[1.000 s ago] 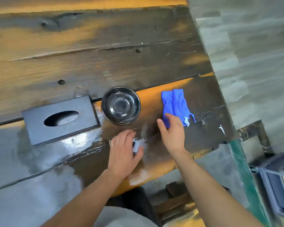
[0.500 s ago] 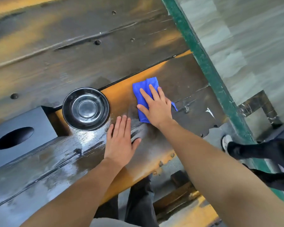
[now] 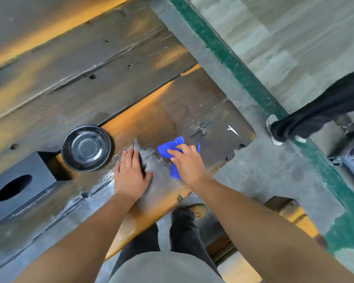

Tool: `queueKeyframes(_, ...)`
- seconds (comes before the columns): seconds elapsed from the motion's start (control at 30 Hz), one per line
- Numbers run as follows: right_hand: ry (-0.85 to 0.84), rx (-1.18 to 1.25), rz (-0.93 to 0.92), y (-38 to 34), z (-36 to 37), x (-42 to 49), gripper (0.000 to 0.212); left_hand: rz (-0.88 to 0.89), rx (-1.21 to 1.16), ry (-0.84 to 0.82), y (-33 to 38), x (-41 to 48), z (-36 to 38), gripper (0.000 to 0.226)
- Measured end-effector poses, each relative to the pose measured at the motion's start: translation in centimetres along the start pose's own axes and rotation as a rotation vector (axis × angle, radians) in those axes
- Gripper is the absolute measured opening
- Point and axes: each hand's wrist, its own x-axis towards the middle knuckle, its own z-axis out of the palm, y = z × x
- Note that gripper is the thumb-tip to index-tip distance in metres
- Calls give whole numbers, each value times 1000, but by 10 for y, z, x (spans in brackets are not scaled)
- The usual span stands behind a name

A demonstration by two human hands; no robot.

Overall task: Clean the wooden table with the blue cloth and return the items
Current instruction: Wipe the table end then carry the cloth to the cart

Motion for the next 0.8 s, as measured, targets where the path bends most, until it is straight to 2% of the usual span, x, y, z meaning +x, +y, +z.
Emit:
queueKeyframes(0.03,-29,55,30,9,0,-10,32,-36,-18,-11,8,-1,-6,82)
queueKeyframes(0.13,-174,266,162,39,-4,-43,54,-93,-57,-18,34,-8,-15,62)
queueKeyframes(0.17,-201,360,208,50,-11,-57,51,-79,-63,-23,44,-12,-15,57)
queueKeyframes(0.23,-195,490,290,71,-27,-88,30,-31,-77,-51,68,-22,-12,50)
queueKeyframes(0.27,-167,542,328,80,-36,-104,23,-8,-87,-74,82,-27,-10,48)
queueKeyframes(0.33,-107,633,436,101,-51,-137,34,33,-117,-111,111,-36,-5,43)
queueKeyframes(0.43,-9,831,686,137,-62,-189,33,129,-122,-178,159,-46,5,39)
queueKeyframes(0.57,153,958,926,177,-67,-255,38,249,-103,-301,225,-56,23,28)
queueKeyframes(0.8,329,1086,1178,239,-71,-324,27,427,29,-462,336,-47,43,33)
